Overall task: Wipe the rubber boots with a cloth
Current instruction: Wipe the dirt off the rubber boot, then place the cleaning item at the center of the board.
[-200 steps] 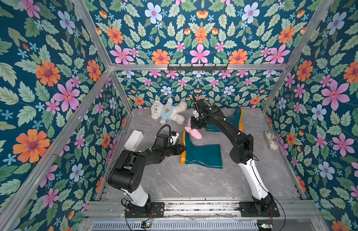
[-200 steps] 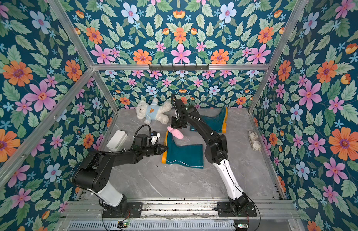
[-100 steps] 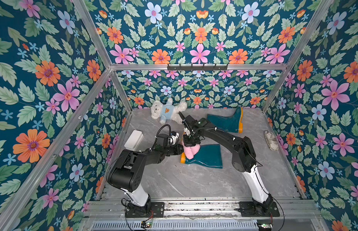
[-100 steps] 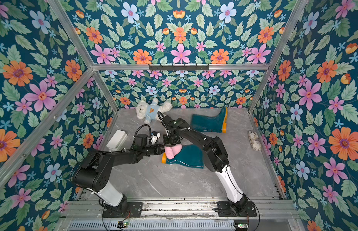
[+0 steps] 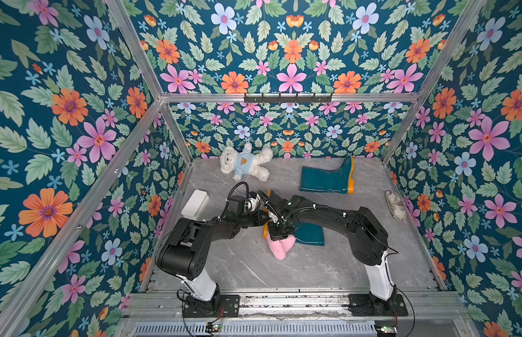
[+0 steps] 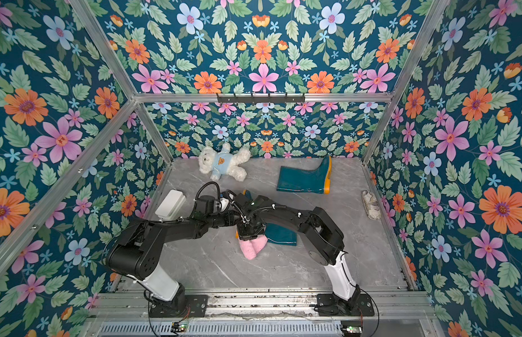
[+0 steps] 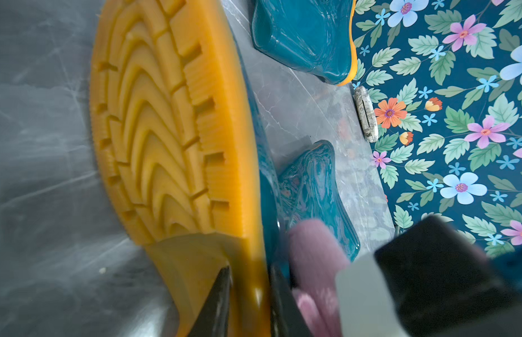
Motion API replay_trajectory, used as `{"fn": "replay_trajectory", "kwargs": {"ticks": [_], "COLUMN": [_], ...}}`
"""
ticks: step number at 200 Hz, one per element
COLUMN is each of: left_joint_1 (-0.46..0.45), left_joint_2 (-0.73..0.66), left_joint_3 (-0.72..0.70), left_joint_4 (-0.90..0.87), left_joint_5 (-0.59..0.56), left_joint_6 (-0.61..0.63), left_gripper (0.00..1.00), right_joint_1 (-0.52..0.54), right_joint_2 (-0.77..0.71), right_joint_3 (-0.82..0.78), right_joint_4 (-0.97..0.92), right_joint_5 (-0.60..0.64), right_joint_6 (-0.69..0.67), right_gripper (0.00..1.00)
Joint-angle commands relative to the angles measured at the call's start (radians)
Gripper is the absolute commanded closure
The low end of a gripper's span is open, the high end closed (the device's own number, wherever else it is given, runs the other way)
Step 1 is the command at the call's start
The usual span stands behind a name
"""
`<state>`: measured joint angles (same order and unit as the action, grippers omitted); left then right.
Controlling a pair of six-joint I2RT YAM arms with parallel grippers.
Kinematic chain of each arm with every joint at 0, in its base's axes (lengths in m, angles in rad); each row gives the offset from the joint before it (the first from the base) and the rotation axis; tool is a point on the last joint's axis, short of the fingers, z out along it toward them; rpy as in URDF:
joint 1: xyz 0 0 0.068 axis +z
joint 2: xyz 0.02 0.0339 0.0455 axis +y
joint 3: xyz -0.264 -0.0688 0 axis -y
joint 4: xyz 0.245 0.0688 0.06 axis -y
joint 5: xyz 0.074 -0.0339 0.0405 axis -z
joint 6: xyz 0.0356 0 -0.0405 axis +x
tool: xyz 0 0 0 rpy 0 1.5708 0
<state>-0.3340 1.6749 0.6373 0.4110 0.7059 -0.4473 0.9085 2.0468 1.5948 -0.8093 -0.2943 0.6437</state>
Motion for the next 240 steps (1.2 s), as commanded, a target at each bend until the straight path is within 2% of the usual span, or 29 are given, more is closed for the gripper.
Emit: {"fn": "replay_trajectory", "kwargs": {"ticks": [1,41,72,97,117,141,164,204,240], "left_joint_1": [0.002,0.001,0.001,0.001,0.002,0.002,0.002,0.002,0.001], "left_joint_2": [0.023,0.025,0.016,0.011,0.004,-0.009,-0.018,-0.039,-0.054], "left_joint_3": [-0.014,-0.010,-0.009,0.000,0.008,0.022,0.038,0.070,0.094], "left_joint_4": [-0.222,-0.227,-0.235,-0.248,-0.264,-0.292,-0.329,-0.397,-0.438], "left_joint_5": [-0.180,-0.182,-0.187,-0.194,-0.205,-0.225,-0.263,-0.341,-0.400], "left_joint_6": [0.009,0.009,0.010,0.013,0.013,0.014,0.015,0.009,-0.009], "left_gripper": [0.76,0.76,0.75,0.75,0.75,0.75,0.75,0.74,0.72], "right_joint_1": [-0.009,-0.179,-0.415,-0.609,-0.669,-0.673,-0.696,-0.850,-0.876], "right_joint_2": [-0.054,-0.310,-0.552,-0.655,-0.655,-0.602,-0.538,-0.508,-0.439], "right_joint_3": [-0.036,-0.168,-0.342,-0.460,-0.501,-0.517,-0.538,-0.596,-0.582], "right_joint_4": [-0.058,-0.131,-0.174,-0.162,-0.154,-0.152,-0.135,-0.040,-0.003], "right_joint_5": [-0.016,0.081,0.153,0.202,0.302,0.462,0.561,0.560,0.581], "right_joint_6": [0.026,-0.015,-0.080,-0.141,-0.158,-0.159,-0.154,-0.183,-0.205], "right_gripper": [1.00,1.00,1.00,1.00,1.00,1.00,1.00,1.00,1.00]}}
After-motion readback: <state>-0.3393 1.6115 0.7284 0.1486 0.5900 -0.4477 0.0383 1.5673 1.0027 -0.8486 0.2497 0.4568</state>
